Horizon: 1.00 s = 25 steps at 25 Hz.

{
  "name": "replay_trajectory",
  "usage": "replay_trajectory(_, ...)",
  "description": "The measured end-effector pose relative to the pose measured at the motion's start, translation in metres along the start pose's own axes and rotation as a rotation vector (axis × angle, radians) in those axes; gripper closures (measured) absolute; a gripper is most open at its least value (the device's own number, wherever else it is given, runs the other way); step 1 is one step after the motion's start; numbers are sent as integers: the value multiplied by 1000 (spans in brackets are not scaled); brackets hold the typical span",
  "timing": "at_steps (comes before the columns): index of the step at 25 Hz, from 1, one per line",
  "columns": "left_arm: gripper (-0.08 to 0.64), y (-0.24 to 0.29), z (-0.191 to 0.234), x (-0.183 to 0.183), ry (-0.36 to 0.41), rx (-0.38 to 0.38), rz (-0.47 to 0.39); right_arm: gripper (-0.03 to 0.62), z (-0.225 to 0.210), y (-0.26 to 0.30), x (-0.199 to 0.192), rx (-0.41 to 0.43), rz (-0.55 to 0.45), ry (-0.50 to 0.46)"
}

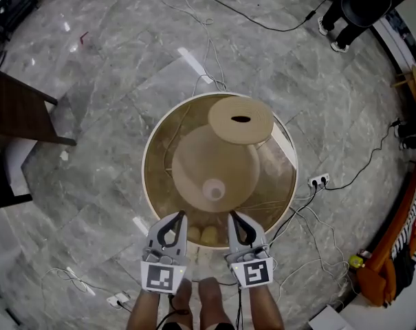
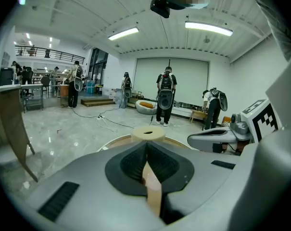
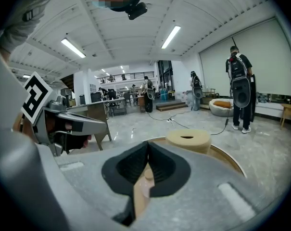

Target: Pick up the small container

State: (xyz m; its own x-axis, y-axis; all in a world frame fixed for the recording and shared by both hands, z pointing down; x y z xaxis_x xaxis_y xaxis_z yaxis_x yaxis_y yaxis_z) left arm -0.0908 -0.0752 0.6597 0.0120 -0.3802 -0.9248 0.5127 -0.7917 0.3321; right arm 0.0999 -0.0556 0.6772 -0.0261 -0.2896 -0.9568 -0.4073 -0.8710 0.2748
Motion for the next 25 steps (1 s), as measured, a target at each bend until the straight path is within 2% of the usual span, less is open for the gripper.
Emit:
replay_trajectory(8, 541, 14, 16, -59, -18, 9, 51, 592, -10, 23, -57, 1, 25, -4)
replay_trajectory(15, 541, 22, 28, -86, -30, 20, 58, 591, -11, 38, -83, 6, 8, -23)
replay_trajectory(16, 541, 23, 29, -88, -31, 19, 60, 579, -11, 41, -86, 10, 8, -22)
replay_trajectory(17, 541, 24, 30, -90, -31, 18, 62, 524, -12, 44, -89, 14, 5, -20)
replay_trajectory(25, 541, 26, 39, -98, -27, 20, 84, 449, -8, 70, -98, 53, 25, -49)
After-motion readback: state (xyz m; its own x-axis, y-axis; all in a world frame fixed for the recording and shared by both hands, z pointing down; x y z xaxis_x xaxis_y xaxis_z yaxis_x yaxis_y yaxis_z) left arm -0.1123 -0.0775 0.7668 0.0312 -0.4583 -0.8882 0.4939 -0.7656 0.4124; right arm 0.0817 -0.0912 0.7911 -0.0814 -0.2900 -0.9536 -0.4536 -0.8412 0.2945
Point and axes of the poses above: the fingertips, and each gripper's own axes: y forward along the fingers, z to its left, x out of its top, the point moved 9 cm from there along -y, backward along the fingers, and after that the axes turned 7 degrees about -z, right-handed, at the moved point
